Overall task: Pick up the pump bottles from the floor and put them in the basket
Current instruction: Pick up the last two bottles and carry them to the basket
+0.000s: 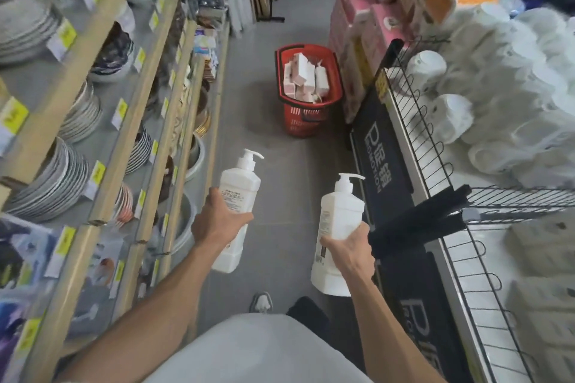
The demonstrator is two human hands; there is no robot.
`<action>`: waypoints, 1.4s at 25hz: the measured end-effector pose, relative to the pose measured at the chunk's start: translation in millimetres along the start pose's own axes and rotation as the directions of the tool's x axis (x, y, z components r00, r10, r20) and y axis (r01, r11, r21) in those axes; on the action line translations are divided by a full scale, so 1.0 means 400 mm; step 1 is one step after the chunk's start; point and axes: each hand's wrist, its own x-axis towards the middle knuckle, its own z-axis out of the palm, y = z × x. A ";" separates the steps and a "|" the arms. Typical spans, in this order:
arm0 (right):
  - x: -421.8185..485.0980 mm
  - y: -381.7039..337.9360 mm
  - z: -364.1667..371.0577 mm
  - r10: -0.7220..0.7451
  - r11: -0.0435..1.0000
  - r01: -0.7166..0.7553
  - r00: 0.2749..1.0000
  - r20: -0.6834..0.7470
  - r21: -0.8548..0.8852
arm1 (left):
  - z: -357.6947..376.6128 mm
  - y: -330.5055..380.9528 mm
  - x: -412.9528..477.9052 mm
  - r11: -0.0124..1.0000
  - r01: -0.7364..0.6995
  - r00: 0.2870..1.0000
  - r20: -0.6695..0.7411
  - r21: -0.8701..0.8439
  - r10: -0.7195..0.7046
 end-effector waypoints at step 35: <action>1.268 -1.182 0.167 0.195 0.981 -0.194 0.981 -0.020 0.019 | -0.051 0.871 1.608 0.998 -0.049 0.985 0.167 0.033 0.043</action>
